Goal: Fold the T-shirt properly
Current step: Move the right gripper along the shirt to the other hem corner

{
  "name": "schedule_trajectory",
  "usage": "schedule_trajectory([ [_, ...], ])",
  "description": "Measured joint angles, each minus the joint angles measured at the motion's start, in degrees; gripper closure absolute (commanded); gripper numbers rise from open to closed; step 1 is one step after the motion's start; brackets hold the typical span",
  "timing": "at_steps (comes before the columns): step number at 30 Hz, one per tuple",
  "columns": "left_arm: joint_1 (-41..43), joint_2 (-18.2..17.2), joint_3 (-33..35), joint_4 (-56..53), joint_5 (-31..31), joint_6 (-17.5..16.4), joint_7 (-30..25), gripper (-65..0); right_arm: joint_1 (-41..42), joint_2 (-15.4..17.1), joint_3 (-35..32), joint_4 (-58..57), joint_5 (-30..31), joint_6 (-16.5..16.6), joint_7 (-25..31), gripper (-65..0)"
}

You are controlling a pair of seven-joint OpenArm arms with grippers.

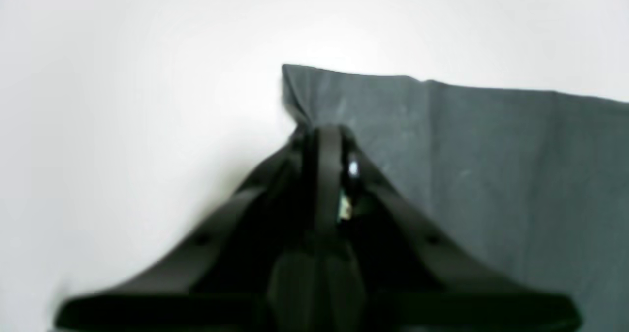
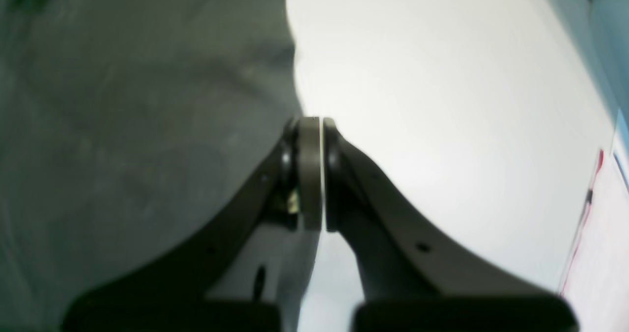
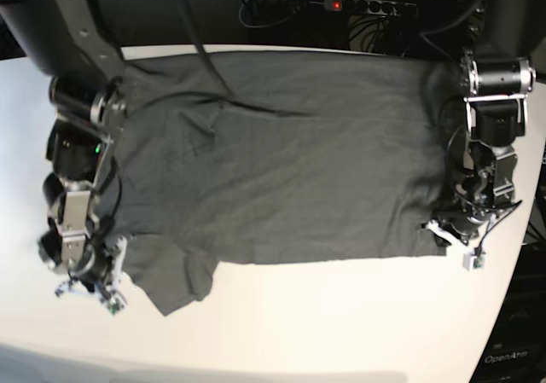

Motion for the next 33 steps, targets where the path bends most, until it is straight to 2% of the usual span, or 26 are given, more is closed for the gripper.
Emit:
schedule_trajectory([
  [7, 0.0, 0.0, 0.0, 0.0, -0.1, 0.0, 0.2, -2.8, 4.3, 1.3, -0.1, -11.0, -0.2, 0.0, 0.0, -1.0],
  [12, 0.0, 0.0, 0.0, 0.0, -0.1, 0.0, 0.2, -2.8, 4.8, 1.3, 0.2, -11.4, 0.1, 0.0, -0.2, -1.3],
  [14, 0.0, 0.0, 0.0, 0.0, -0.1, 0.0, 0.2, -2.8, 5.0, 1.3, 0.3, -11.4, 1.3, 0.0, 0.1, -6.1],
  [18, 0.0, 0.0, 0.0, 0.0, -0.1, 0.0, 0.1, -2.8, 4.8, 1.4, 0.3, -11.4, 5.7, 0.0, -0.4, -22.6],
  [23, 0.0, 0.0, 0.0, 0.0, -0.1, 0.0, 0.1, -2.8, 5.4, 2.0, 5.5, -11.4, 6.3, 0.0, -0.2, -40.3],
  [27, 0.0, 0.0, 0.0, 0.0, -0.1, 0.1, 0.1, -2.8, 6.4, 2.5, 9.4, -11.4, 6.1, 0.0, -0.5, -45.1],
  [33, 0.0, 0.1, 0.0, 0.0, -0.1, 0.1, 0.1, -2.8, 7.2, 2.4, 12.2, -11.4, 6.3, 0.0, -0.5, -45.1],
])
